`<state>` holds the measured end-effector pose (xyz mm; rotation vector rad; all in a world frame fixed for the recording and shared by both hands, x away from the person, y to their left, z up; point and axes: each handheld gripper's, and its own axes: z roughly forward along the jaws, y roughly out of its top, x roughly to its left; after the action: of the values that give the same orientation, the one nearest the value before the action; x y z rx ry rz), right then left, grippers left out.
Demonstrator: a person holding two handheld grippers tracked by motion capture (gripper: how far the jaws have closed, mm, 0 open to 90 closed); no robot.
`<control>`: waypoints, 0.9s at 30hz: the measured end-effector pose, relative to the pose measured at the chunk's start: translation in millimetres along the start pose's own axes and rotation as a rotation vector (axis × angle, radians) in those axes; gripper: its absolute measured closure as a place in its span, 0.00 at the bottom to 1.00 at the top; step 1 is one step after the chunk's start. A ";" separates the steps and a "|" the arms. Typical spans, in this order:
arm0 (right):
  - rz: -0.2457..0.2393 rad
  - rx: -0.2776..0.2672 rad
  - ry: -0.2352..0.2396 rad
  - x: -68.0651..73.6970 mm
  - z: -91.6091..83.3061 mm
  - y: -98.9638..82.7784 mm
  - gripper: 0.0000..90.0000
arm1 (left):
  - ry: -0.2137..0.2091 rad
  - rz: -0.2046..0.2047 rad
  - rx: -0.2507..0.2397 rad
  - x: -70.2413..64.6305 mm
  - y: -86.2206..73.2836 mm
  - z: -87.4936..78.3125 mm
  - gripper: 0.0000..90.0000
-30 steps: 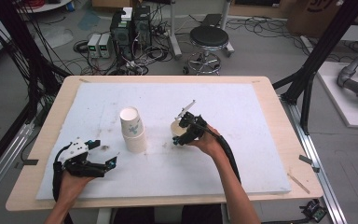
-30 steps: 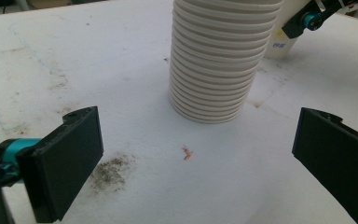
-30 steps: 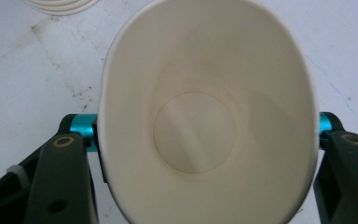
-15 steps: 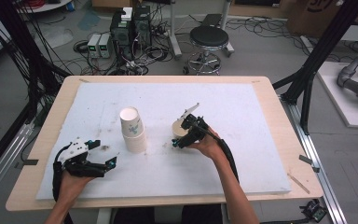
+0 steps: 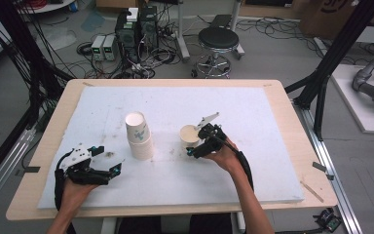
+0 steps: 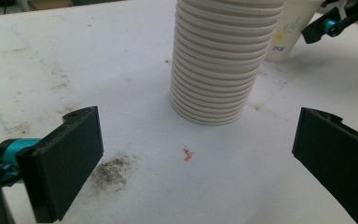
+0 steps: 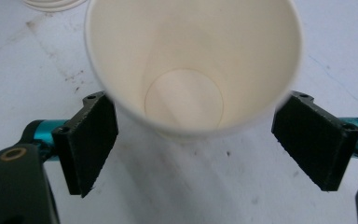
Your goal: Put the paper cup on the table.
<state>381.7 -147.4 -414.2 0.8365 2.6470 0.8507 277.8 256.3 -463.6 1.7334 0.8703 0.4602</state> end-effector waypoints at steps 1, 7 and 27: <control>0.000 -0.014 -0.006 -0.1 -4.5 -4.8 0.16 | -0.001 0.000 -0.001 0.1 0.0 -0.1 0.02; 0.013 -0.153 -0.001 3.3 -29.6 -28.5 0.16 | -0.002 -0.007 -0.005 0.5 -0.3 -0.6 0.02; 0.170 -0.415 -0.130 1.4 -64.7 -111.7 0.16 | 0.039 -0.010 -0.067 -1.2 -3.1 -6.2 0.02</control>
<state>305.8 -250.8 -428.7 0.9715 2.1963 1.2826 271.8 259.9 -464.3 1.6632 0.8817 0.5123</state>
